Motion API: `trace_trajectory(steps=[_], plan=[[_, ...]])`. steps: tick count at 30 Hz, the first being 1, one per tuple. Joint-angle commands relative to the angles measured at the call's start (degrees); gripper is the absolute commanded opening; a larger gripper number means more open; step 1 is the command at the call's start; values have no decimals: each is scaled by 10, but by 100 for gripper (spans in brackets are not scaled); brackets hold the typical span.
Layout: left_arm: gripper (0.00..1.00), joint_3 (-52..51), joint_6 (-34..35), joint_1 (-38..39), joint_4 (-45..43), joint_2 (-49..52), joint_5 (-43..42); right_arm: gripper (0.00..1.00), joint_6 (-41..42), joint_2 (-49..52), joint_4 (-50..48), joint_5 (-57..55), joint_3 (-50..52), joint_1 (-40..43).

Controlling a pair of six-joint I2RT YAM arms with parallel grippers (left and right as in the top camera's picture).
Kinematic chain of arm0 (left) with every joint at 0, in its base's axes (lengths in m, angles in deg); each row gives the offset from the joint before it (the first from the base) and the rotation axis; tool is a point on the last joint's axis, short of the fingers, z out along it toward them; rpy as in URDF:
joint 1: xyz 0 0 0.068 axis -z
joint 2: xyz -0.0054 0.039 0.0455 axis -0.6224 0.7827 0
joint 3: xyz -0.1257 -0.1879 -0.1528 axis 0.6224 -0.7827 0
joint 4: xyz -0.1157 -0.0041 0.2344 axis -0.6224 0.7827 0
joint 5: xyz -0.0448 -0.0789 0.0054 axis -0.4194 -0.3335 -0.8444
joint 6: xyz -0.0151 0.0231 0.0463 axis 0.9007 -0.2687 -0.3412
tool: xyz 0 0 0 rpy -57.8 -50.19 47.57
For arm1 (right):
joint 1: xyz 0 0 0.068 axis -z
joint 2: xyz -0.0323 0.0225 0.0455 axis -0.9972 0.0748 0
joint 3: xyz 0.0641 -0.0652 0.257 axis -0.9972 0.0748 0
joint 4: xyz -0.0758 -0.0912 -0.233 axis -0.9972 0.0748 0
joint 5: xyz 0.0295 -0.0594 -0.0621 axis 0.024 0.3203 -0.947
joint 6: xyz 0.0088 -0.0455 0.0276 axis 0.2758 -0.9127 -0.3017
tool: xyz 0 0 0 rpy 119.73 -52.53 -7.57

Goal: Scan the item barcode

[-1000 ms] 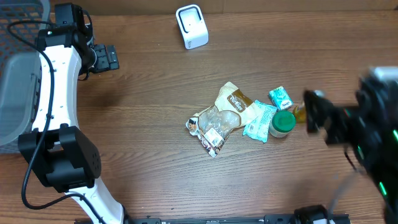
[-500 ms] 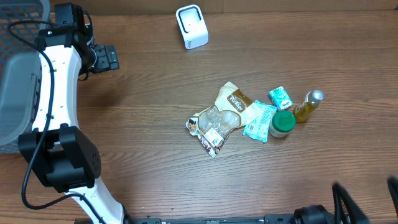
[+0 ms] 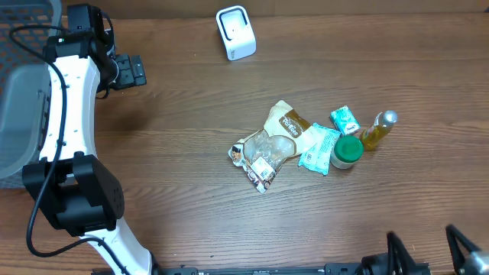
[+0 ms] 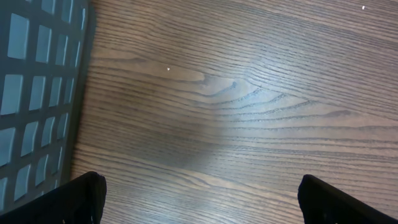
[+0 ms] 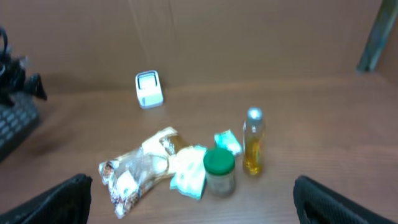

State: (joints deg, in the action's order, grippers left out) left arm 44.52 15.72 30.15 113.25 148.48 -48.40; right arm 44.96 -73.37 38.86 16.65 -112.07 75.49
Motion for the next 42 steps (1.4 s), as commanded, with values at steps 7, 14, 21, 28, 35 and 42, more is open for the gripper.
trace_trajectory(steps=[7,14,21,28,35,42], plan=[[99,3,-8,1,0,-3,2,100,-2,-32,-287,-4,202,1],[100,3,-8,1,0,-3,2,100,-2,-32,-534,-3,347,1],[100,3,-8,1,0,-3,2,100,-2,-32,-747,-3,483,1],[100,3,-8,1,0,-3,2,100,-1,-32,-807,-3,553,1],[100,3,-8,1,0,-3,2,100,1,-32,-824,-3,601,1],[100,3,-8,1,0,-3,2,100,8,-33,-816,12,622,1]])
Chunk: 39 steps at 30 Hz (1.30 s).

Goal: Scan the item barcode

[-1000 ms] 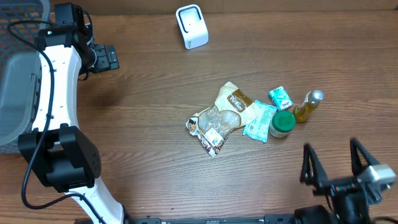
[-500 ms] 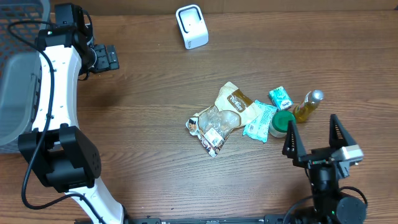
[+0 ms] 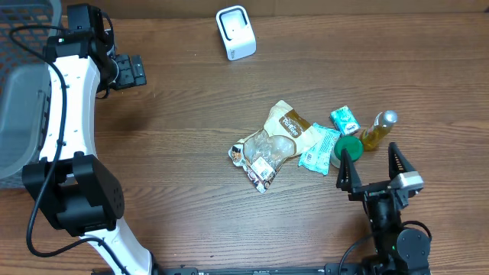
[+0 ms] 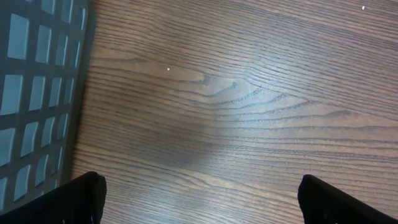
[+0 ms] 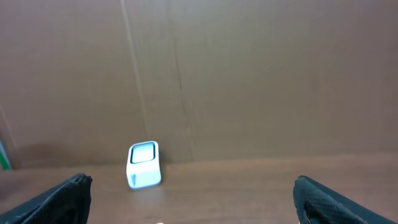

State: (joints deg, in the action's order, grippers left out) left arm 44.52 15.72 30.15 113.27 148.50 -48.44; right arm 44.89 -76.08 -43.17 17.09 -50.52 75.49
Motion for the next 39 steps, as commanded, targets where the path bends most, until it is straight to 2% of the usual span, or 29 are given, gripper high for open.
trace_trajectory(steps=[1,7,14,24,39], plan=[[99,3,-8,1,0,-3,3,100,12,-6,17,7,6,0],[99,3,-8,1,0,-3,3,100,12,-6,131,7,6,-8],[100,3,-8,1,0,-3,3,100,9,-6,129,6,6,-7],[99,3,-8,1,0,-3,3,100,-137,-6,129,10,6,-6],[99,3,-8,1,0,-3,3,100,-137,-6,129,10,6,-6]])
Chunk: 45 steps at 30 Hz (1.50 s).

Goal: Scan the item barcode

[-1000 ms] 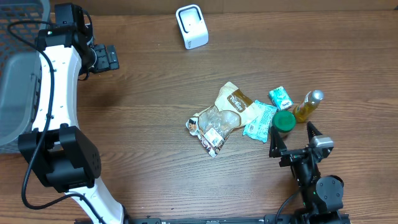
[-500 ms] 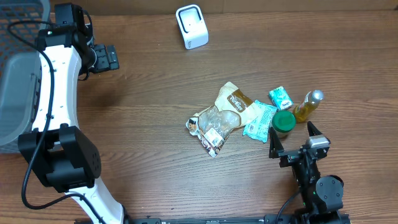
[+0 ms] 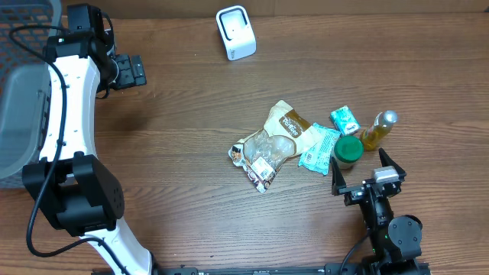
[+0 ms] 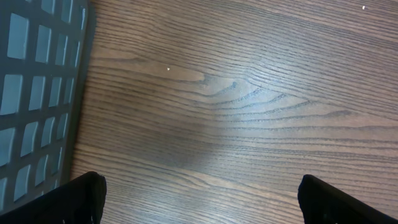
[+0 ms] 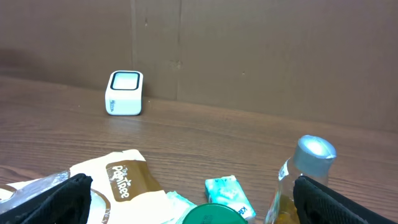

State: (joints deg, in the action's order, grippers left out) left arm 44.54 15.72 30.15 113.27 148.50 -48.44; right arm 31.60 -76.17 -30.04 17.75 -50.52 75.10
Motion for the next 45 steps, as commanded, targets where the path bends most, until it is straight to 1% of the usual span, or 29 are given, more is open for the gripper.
trace_trajectory(steps=[1,23,25,30,36,38,40,45], plan=[[100,3,-8,1,0,-3,3,100,-4,-5,-3,3,6,-2],[100,3,-8,1,0,-1,0,100,-4,-5,-3,3,6,-2],[99,3,-8,1,0,-14,0,100,-4,-5,-3,3,6,-2],[100,3,-8,11,0,-124,1,100,-4,-5,-3,3,6,-2],[100,3,-8,12,10,-285,-1,100,-4,-5,-3,3,6,-2],[99,3,-8,12,37,-338,-1,100,-4,-5,-3,3,6,-2],[99,3,-6,12,94,-388,-5,100,-4,-5,-3,3,6,-2],[99,3,-2,12,223,-457,-20,100,-4,-5,-3,3,6,-2]])
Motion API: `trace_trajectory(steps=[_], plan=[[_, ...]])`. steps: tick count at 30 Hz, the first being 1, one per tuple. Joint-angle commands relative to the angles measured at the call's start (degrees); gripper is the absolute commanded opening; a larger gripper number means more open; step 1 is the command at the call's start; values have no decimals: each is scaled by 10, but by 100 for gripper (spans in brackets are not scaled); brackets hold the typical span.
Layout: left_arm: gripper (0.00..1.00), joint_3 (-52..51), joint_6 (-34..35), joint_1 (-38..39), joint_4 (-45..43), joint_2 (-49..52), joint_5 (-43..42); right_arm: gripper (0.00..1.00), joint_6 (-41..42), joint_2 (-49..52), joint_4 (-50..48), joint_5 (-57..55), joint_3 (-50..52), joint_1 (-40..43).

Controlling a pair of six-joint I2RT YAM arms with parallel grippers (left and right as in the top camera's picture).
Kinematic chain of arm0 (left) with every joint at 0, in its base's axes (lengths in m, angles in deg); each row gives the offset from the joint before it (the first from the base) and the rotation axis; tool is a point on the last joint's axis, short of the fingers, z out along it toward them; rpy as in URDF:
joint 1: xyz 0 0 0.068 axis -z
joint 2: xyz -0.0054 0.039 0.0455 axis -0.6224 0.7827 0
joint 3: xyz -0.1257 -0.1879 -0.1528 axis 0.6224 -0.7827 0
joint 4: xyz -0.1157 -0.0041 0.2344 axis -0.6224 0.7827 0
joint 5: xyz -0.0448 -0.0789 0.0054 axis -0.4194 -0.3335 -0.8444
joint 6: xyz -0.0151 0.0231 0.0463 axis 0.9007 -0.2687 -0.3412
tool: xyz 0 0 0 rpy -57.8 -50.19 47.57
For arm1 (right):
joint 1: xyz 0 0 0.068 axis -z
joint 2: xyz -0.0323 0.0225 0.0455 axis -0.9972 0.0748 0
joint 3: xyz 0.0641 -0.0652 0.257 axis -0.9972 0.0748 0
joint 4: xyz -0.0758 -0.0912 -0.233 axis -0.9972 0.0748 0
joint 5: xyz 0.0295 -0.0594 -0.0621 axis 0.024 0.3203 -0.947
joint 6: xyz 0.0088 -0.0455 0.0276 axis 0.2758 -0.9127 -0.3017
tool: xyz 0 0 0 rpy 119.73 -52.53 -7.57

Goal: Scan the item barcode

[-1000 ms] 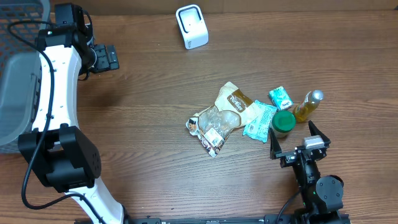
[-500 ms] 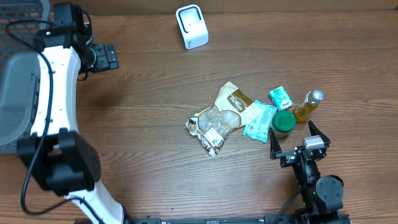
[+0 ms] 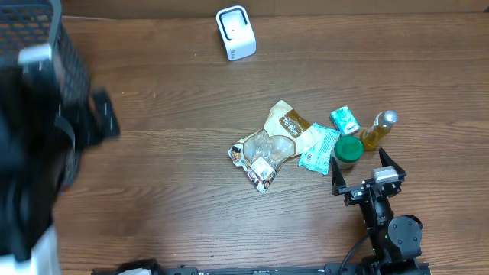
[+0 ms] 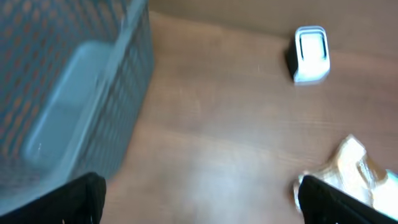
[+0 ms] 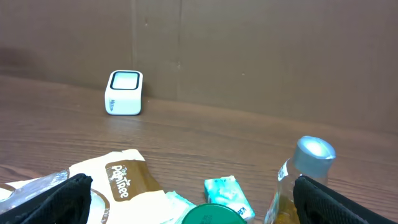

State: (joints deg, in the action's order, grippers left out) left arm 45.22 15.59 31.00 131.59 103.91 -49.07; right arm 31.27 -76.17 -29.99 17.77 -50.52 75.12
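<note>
The white barcode scanner (image 3: 235, 32) stands at the back of the table. A heap of items lies right of centre: a brown and cream pouch (image 3: 288, 124), a clear packet (image 3: 260, 154), a teal packet (image 3: 318, 149), a small teal box (image 3: 345, 118), a green-lidded jar (image 3: 350, 149) and an oil bottle (image 3: 380, 127). My right gripper (image 3: 362, 176) is open just in front of the jar and holds nothing. My left gripper (image 4: 199, 205) is open and empty, high over the left of the table. In the overhead view its arm is a dark blur.
A grey mesh basket (image 4: 68, 93) stands at the left edge, close under the left arm. In the right wrist view the scanner (image 5: 125, 93) sits before a brown back wall (image 5: 261, 50), and the bottle (image 5: 305, 177) is nearest the right finger.
My left arm has moved from the back left corner. Its wrist view then showed bare wood close up and now takes in the basket, scanner and pouch. The right arm has not moved.
My right gripper was open at the table's front edge, barely in the overhead view. It then stood open by the green-lidded jar, its camera facing the back wall. After that it sat just before the jar, looking down on the items. The left arm stayed still until now.
</note>
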Motion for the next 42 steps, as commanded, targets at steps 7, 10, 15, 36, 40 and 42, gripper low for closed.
trace_trajectory(steps=[7,10,15,36,40,42], plan=[[100,-34,-1,4,97,-62,-34,100,-1,-5,-3,3,6,-3],[100,-95,0,4,69,-101,-60,100,-1,-5,-3,3,6,-3],[100,-240,-10,4,-102,-204,-110,100,-1,-5,-3,3,6,-3],[100,-767,-18,27,-879,-629,-130,100,-1,-5,-3,3,6,-3],[100,-847,-18,53,-975,-659,-118,100,-1,-5,-3,3,6,-3],[99,-881,-18,66,-1010,-672,-104,100,-1,-5,-3,3,6,-3]])
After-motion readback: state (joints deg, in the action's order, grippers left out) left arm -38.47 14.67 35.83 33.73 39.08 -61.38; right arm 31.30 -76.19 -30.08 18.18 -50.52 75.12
